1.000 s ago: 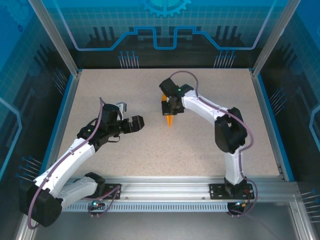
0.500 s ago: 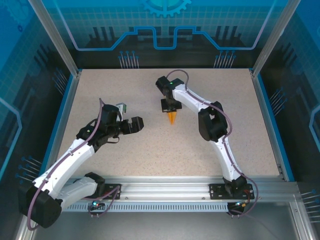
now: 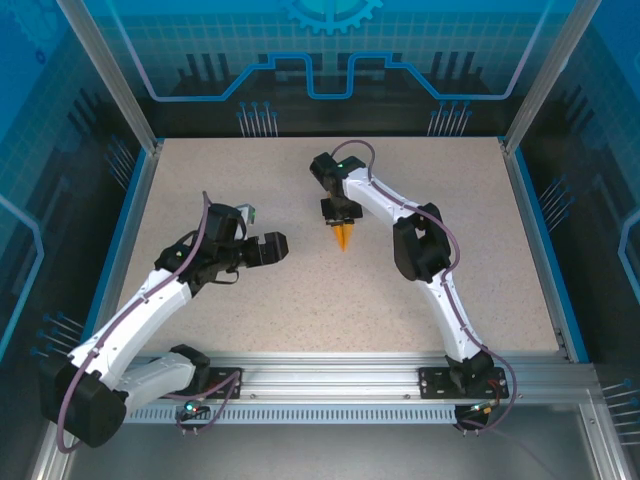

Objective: Fold a paper plane with a square sheet of paper (fold left side to right side)
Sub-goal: Place the paper plane at the center of the table, then reset both arms

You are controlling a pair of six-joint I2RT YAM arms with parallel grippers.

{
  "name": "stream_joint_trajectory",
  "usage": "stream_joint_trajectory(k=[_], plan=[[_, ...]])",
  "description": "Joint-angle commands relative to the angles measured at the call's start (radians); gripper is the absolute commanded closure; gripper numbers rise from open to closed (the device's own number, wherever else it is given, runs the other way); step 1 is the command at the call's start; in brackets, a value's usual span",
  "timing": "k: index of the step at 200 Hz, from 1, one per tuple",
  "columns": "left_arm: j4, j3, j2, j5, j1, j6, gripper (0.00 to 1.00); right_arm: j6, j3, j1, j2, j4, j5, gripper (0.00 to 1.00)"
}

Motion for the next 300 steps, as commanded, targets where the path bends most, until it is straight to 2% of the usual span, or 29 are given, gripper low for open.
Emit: stream_joint_trajectory(k=[1, 62, 90, 114, 133, 146, 160, 188, 211, 224, 238, 263, 283, 300], plan=[[-0.042, 0.063, 0.01, -0.002, 0.01, 0.031, 0.01, 0.0, 0.028, 0.009, -0.012, -0.056, 0.012, 0.82], [-0.073, 0.138, 0.028, 0.027, 0.024, 0.039, 0.01, 0.0, -0.02, 0.038, -0.116, -0.093, 0.06, 0.66], [-0.069, 0.147, 0.029, 0.051, 0.049, 0.027, 0.01, -0.006, -0.087, 0.048, -0.237, -0.092, 0.089, 0.57], [-0.053, 0.141, 0.025, 0.056, 0.071, 0.015, 0.01, -0.033, -0.238, 0.049, -0.396, -0.005, 0.091, 0.52], [-0.002, 0.107, 0.013, 0.033, 0.094, -0.001, 0.01, -0.071, -0.413, 0.046, -0.573, 0.096, 0.12, 0.44], [0.049, 0.07, -0.005, -0.028, 0.109, -0.013, 0.01, -0.104, -0.525, 0.037, -0.698, 0.157, 0.139, 0.39], [0.111, 0.021, -0.033, -0.143, 0.117, -0.02, 0.01, -0.137, -0.657, 0.018, -0.834, 0.224, 0.159, 0.35], [0.291, -0.105, -0.095, -0.37, 0.125, 0.016, 0.01, -0.185, -0.955, -0.068, -1.104, 0.398, 0.186, 0.21], [0.464, -0.227, -0.131, -0.557, 0.128, 0.093, 0.01, -0.202, -1.19, -0.191, -1.289, 0.553, 0.165, 0.01], [0.551, -0.289, -0.133, -0.623, 0.129, 0.167, 0.01, -0.218, -1.31, -0.264, -1.374, 0.647, 0.141, 0.0], [0.61, -0.33, -0.119, -0.645, 0.134, 0.252, 0.01, -0.261, -1.447, -0.342, -1.447, 0.78, 0.105, 0.0], [0.652, -0.36, -0.053, -0.678, 0.16, 0.316, 0.01, -0.327, -1.692, -0.45, -1.525, 1.075, 0.085, 0.0], [0.761, -0.409, 0.017, -0.666, 0.188, 0.345, 0.01, -0.368, -1.804, -0.508, -1.506, 1.245, 0.046, 0.0], [0.862, -0.44, 0.08, -0.591, 0.213, 0.374, 0.01, -0.407, -1.839, -0.536, -1.451, 1.347, 0.012, 0.0]])
